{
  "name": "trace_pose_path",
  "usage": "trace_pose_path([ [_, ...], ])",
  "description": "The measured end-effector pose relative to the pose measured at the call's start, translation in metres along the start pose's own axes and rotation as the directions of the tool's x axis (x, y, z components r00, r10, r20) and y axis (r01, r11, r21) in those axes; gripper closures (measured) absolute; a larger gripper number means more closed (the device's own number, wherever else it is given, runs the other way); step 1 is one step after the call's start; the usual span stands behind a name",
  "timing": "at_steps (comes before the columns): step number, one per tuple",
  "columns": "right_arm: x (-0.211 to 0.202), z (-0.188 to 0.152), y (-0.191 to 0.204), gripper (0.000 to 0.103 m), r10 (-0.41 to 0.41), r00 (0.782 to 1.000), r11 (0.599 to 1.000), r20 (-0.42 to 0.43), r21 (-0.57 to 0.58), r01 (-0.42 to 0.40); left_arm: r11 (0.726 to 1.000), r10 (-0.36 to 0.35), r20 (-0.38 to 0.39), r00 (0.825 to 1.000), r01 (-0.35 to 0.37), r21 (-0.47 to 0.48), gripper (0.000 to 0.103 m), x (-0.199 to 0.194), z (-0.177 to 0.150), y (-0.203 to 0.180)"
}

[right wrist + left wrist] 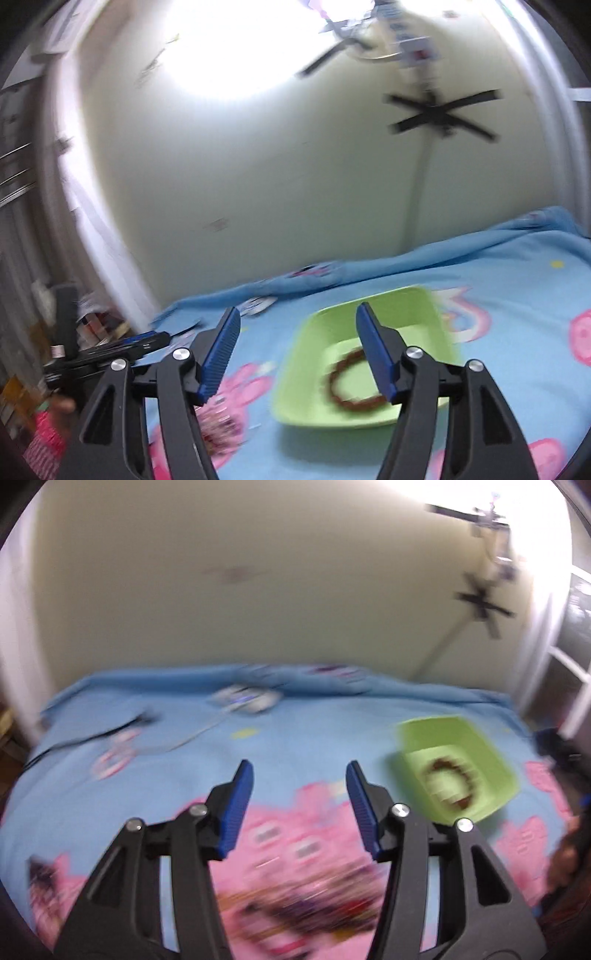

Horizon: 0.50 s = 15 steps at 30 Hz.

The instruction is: Organize jewelry

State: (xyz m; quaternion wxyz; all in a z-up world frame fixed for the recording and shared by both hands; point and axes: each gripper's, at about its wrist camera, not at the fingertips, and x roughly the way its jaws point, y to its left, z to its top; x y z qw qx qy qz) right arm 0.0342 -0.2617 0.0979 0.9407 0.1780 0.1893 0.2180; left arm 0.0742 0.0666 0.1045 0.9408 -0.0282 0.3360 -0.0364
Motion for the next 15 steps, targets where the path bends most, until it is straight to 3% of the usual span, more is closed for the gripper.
trace_pose_path([
  [4, 0.037, -0.031, 0.038, 0.058, 0.102, 0.975, 0.992, -0.197, -0.059, -0.116, 0.994, 0.049, -0.091, 0.995, -0.057, -0.089, 0.053, -0.008, -0.049, 0.057],
  [8, 0.069, -0.073, 0.084, 0.084, 0.1, 0.917, 0.968, -0.387, -0.174, -0.179, 0.994, 0.021, -0.121, 0.992, -0.034, -0.102, 0.053, -0.016, -0.084, 0.076],
  [11, 0.082, -0.094, 0.112, 0.094, 0.071, 0.883, 0.939, -0.463, -0.268, -0.216, 0.994, -0.026, -0.127, 0.992, 0.012, -0.109, 0.053, -0.018, -0.098, 0.075],
  [15, 0.096, -0.112, 0.138, 0.099, 0.026, 0.862, 0.905, -0.507, -0.353, -0.235, 0.99, -0.107, -0.146, 0.983, 0.092, -0.109, 0.053, -0.016, -0.111, 0.071],
])
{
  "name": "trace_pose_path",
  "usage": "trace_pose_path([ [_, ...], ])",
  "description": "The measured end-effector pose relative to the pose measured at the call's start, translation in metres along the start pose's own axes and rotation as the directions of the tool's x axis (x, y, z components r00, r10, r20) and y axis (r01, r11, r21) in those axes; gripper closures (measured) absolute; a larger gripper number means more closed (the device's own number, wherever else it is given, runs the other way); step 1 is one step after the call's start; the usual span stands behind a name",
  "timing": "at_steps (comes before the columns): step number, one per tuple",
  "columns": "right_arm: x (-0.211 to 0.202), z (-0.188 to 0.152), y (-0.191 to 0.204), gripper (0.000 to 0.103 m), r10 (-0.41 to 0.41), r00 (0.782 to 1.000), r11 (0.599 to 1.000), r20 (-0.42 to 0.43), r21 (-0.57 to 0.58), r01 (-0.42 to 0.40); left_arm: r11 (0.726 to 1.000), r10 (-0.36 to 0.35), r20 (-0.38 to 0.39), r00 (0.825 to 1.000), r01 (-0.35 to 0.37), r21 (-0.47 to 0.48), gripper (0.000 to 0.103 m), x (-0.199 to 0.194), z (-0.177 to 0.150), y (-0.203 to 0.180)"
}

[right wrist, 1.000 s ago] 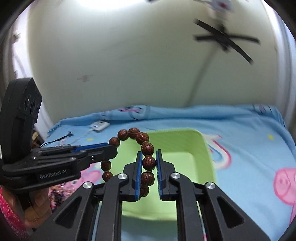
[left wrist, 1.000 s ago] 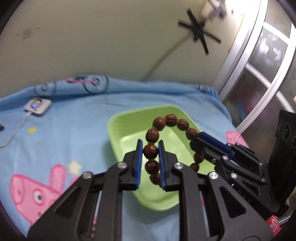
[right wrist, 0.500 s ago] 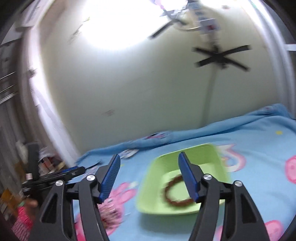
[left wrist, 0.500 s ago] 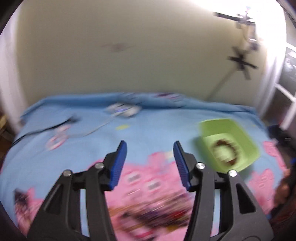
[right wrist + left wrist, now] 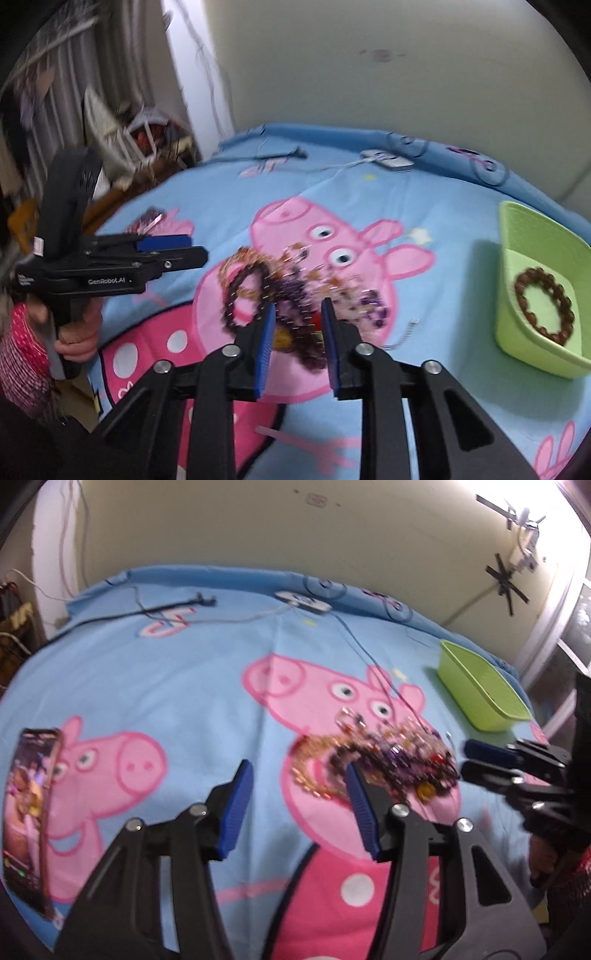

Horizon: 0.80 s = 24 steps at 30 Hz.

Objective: Organize jewelry
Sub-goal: 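Grasp the dark purple bead bracelet with the right tool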

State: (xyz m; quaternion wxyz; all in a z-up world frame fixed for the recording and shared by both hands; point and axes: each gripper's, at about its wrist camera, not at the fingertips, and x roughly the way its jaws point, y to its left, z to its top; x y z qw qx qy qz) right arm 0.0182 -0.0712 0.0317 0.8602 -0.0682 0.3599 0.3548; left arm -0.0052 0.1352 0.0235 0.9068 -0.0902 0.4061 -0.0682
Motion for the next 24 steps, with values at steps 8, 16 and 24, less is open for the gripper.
trace_pose_path([
  [8, 0.032, 0.003, 0.005, 0.103, -0.115, 0.99, 0.993, -0.082, -0.028, 0.113, 0.996, -0.027, -0.066, 0.997, 0.033, 0.083, 0.066, 0.028, -0.01, -0.032],
  [16, -0.019, 0.013, -0.032, 0.103, -0.068, 0.997, 0.988, 0.043, 0.145, 0.061, 0.997, 0.058, -0.048, 0.997, -0.055, 0.062, 0.093, 0.016, -0.011, -0.001],
  [24, -0.038, 0.027, -0.063, 0.103, 0.112, 0.985, 0.939, 0.131, 0.31, -0.148, 0.998, -0.029, 0.025, 0.999, 0.027, 0.06, 0.066, -0.02, 0.0, -0.006],
])
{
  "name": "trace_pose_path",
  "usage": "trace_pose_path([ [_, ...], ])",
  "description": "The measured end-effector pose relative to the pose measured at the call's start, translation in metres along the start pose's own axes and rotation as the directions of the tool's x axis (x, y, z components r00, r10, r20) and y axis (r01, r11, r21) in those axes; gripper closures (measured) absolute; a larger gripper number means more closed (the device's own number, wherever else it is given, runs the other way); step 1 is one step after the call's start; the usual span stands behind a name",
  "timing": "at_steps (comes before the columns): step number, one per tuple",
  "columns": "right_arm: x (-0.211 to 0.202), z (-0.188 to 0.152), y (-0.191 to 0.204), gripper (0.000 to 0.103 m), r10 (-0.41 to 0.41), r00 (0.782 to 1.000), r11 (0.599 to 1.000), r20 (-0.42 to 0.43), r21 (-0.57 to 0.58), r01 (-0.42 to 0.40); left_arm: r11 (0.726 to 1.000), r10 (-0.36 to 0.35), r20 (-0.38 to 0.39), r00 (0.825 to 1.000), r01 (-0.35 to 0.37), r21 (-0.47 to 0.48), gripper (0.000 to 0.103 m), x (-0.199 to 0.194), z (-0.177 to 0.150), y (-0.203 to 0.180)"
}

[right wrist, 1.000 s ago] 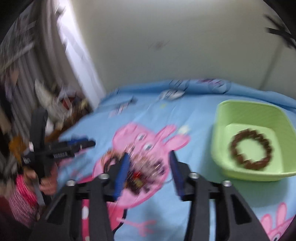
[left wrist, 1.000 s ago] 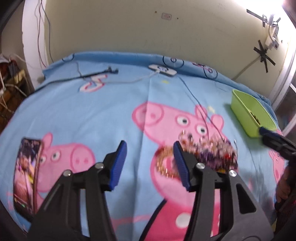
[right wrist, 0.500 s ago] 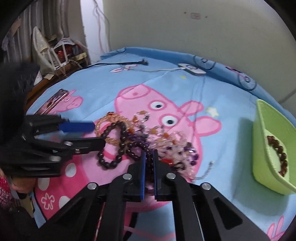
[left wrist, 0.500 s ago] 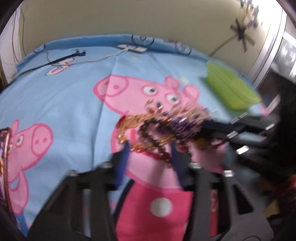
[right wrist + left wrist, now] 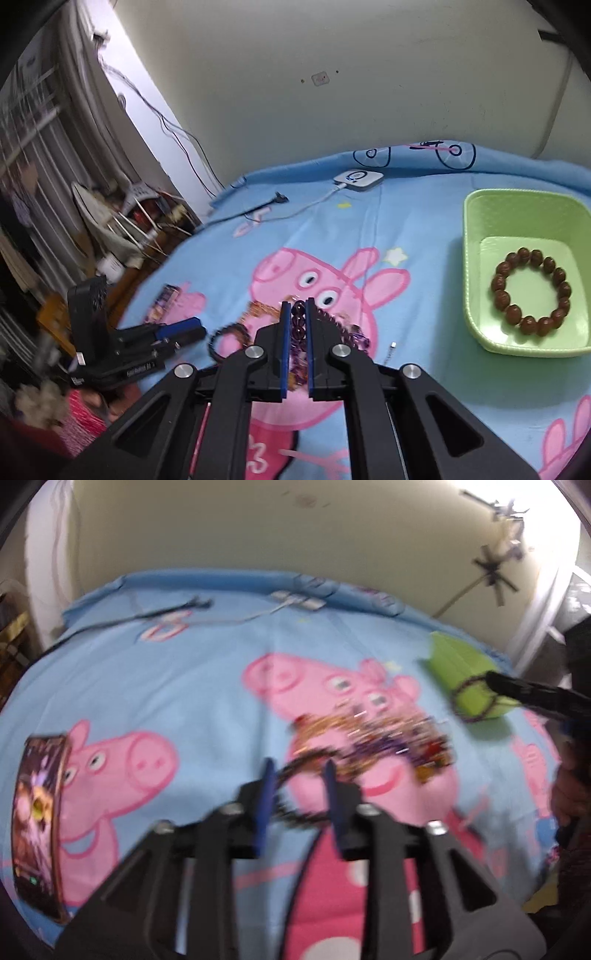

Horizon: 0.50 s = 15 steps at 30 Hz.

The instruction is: Organize jewelry

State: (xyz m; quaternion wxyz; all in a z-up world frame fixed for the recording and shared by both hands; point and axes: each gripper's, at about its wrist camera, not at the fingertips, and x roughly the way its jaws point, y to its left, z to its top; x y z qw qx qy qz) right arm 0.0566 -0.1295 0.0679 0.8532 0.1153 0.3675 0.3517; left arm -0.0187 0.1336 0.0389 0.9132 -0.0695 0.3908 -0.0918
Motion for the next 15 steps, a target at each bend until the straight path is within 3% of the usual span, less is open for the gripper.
trace_pose_path([
  [1, -0.001, 0.001, -0.001, 0.103, 0.018, 1.0, 1.0, -0.002, 0.011, -0.018, 1.0, -0.021, 0.017, 1.0, 0.02, 0.02, 0.061, -0.002, 0.004, -0.008],
  [5, -0.012, 0.005, -0.002, 0.103, 0.063, 0.998, 0.997, 0.012, 0.037, -0.064, 0.984, -0.125, 0.052, 0.991, 0.117, 0.134, 0.059, 0.004, 0.025, -0.057],
  [13, -0.049, 0.009, -0.012, 0.103, 0.049, 0.996, 0.998, 0.072, 0.031, -0.052, 0.923, -0.305, 0.009, 0.952, 0.293, 0.248, 0.059, 0.05, 0.064, -0.139],
  [14, -0.055, 0.01, -0.015, 0.103, 0.044, 0.996, 0.998, 0.082, 0.033, -0.047, 0.915, -0.32, 0.01, 0.947, 0.306, 0.263, 0.06, 0.055, 0.069, -0.15],
  [15, -0.063, 0.011, -0.02, 0.103, 0.036, 0.995, 0.999, 0.098, 0.036, -0.039, 0.911, -0.326, 0.014, 0.945, 0.31, 0.273, 0.074, 0.058, 0.072, -0.156],
])
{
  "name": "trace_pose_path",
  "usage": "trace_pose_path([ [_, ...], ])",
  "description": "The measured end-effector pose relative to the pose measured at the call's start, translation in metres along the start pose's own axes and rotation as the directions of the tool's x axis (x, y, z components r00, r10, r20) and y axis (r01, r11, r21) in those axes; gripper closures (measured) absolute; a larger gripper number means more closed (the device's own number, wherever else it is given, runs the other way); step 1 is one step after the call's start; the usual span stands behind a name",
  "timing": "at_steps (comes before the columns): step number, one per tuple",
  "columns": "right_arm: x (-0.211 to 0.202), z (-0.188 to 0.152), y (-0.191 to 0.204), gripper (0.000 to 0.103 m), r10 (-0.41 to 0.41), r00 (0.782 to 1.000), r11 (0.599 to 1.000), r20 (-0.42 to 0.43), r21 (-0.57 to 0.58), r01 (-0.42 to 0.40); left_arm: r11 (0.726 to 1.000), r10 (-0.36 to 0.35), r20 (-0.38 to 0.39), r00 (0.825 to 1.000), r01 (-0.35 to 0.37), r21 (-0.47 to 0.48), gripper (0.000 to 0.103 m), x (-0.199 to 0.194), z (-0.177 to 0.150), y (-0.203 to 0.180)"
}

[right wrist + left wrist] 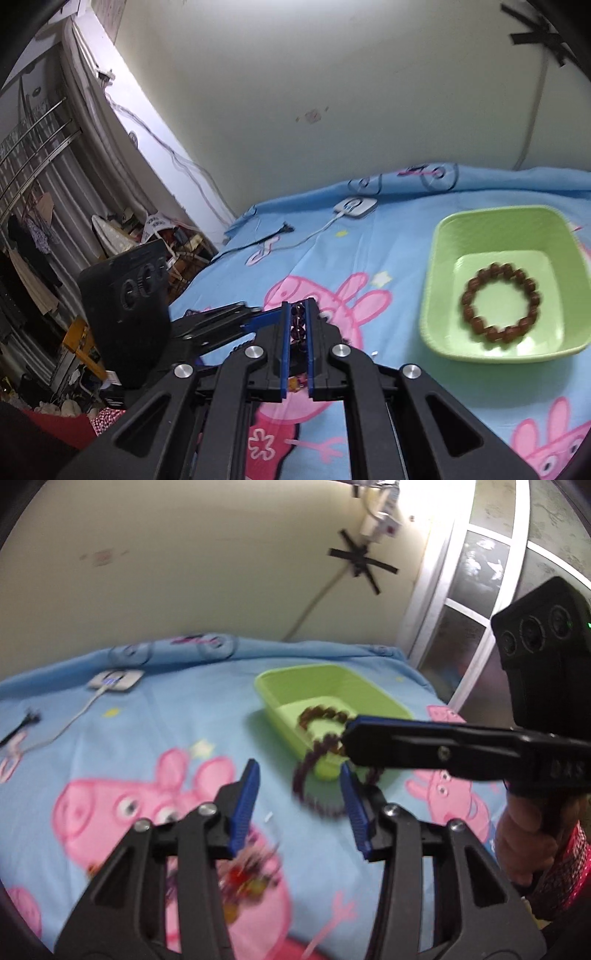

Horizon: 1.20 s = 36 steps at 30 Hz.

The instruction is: Organize jewelry

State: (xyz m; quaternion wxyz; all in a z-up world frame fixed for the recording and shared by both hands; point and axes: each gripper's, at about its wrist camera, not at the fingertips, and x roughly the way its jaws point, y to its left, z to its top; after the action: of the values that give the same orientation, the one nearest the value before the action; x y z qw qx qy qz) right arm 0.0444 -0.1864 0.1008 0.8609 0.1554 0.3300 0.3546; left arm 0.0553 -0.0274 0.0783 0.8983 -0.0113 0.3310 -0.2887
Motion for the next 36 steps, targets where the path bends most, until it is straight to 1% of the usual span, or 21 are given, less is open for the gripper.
trace_pose_path([
  [1, -0.007, 0.002, -0.005, 0.103, -0.006, 1.0, 1.0, 0.014, 0.004, 0.006, 1.0, -0.006, -0.002, 1.0, 0.006, 0.009, 0.087, 0.007, 0.005, -0.004],
  [2, -0.014, 0.004, -0.011, 0.103, -0.014, 1.0, 1.0, 0.027, 0.01, 0.014, 1.0, -0.019, -0.013, 1.0, 0.019, 0.012, 0.09, 0.017, 0.011, -0.007],
  [3, -0.018, 0.006, -0.016, 0.103, -0.023, 0.999, 1.0, 0.038, 0.016, 0.023, 1.0, -0.025, -0.016, 1.0, 0.025, 0.01, 0.096, 0.024, 0.014, -0.009],
  [6, -0.033, 0.011, -0.04, 0.103, -0.056, 0.996, 0.997, 0.07, 0.054, 0.052, 0.999, -0.026, -0.01, 1.0, 0.026, 0.04, 0.096, 0.042, 0.028, -0.022],
  [12, -0.046, 0.011, -0.088, 0.103, -0.136, 0.985, 0.985, 0.109, 0.125, 0.122, 0.995, -0.02, -0.065, 0.998, 0.026, 0.096, 0.096, 0.088, 0.051, -0.047],
  [17, -0.05, 0.003, -0.119, 0.103, -0.201, 0.973, 0.967, 0.114, 0.18, 0.179, 0.994, -0.024, -0.124, 0.992, 0.037, 0.1, 0.096, 0.122, 0.058, -0.06],
  [18, -0.05, 0.001, -0.126, 0.103, -0.227, 0.967, 0.96, 0.115, 0.194, 0.202, 0.994, -0.018, -0.135, 0.991, 0.032, 0.103, 0.091, 0.128, 0.059, -0.063],
  [19, -0.051, -0.002, -0.131, 0.103, -0.253, 0.96, 0.952, 0.117, 0.205, 0.226, 0.994, -0.014, -0.149, 0.989, 0.03, 0.102, 0.08, 0.133, 0.059, -0.065],
  [20, -0.052, -0.006, -0.138, 0.103, -0.293, 0.948, 0.94, 0.127, 0.219, 0.261, 0.995, -0.011, -0.156, 0.988, 0.027, 0.099, 0.074, 0.135, 0.059, -0.065],
  [21, -0.053, -0.008, -0.142, 0.103, -0.318, 0.939, 0.931, 0.13, 0.227, 0.284, 0.996, -0.007, -0.151, 0.989, 0.021, 0.09, 0.063, 0.135, 0.058, -0.064],
  [22, -0.054, -0.011, -0.147, 0.103, -0.34, 0.931, 0.922, 0.131, 0.239, 0.304, 0.996, -0.002, -0.137, 0.991, 0.014, 0.086, 0.059, 0.131, 0.057, -0.062],
  [23, -0.054, -0.013, -0.15, 0.102, -0.347, 0.928, 0.918, 0.136, 0.251, 0.306, 0.996, 0.004, -0.127, 0.992, 0.007, 0.085, 0.059, 0.128, 0.057, -0.06],
  [24, -0.056, -0.015, -0.152, 0.097, -0.347, 0.926, 0.917, 0.147, 0.263, 0.301, 0.996, 0.015, -0.116, 0.993, -0.005, 0.087, 0.059, 0.122, 0.057, -0.056],
  [25, -0.059, -0.016, -0.154, 0.09, -0.343, 0.925, 0.918, 0.162, 0.268, 0.294, 0.996, 0.028, -0.106, 0.994, -0.019, 0.086, 0.059, 0.116, 0.058, -0.052],
  [26, -0.062, -0.016, -0.152, 0.087, -0.338, 0.924, 0.922, 0.181, 0.262, 0.286, 0.996, 0.04, -0.092, 0.995, -0.033, 0.081, 0.059, 0.108, 0.058, -0.046],
  [28, -0.065, -0.016, -0.144, 0.085, -0.325, 0.922, 0.932, 0.209, 0.234, 0.276, 0.996, 0.084, -0.047, 0.995, -0.082, 0.047, 0.059, 0.082, 0.055, -0.024],
  [30, -0.067, -0.015, -0.135, 0.084, -0.307, 0.923, 0.943, 0.231, 0.207, 0.262, 0.989, 0.146, -0.024, 0.989, -0.146, 0.01, 0.059, 0.055, 0.048, 0.0],
  [32, -0.067, -0.015, -0.124, 0.084, -0.278, 0.93, 0.955, 0.242, 0.175, 0.239, 0.976, 0.215, -0.019, 0.976, -0.216, -0.031, 0.059, 0.029, 0.037, 0.027],
  [33, -0.066, -0.013, -0.118, 0.084, -0.266, 0.934, 0.959, 0.24, 0.163, 0.231, 0.959, 0.276, -0.028, 0.961, -0.277, -0.064, 0.059, 0.011, 0.027, 0.049],
  [35, -0.058, -0.013, -0.104, 0.084, -0.237, 0.946, 0.969, 0.223, 0.126, 0.213, 0.93, 0.348, -0.044, 0.936, -0.351, -0.107, 0.059, -0.011, 0.013, 0.074],
  [36, -0.055, -0.013, -0.098, 0.084, -0.222, 0.952, 0.973, 0.212, 0.11, 0.203, 0.908, 0.393, -0.057, 0.918, -0.397, -0.137, 0.059, -0.026, 0.001, 0.091],
])
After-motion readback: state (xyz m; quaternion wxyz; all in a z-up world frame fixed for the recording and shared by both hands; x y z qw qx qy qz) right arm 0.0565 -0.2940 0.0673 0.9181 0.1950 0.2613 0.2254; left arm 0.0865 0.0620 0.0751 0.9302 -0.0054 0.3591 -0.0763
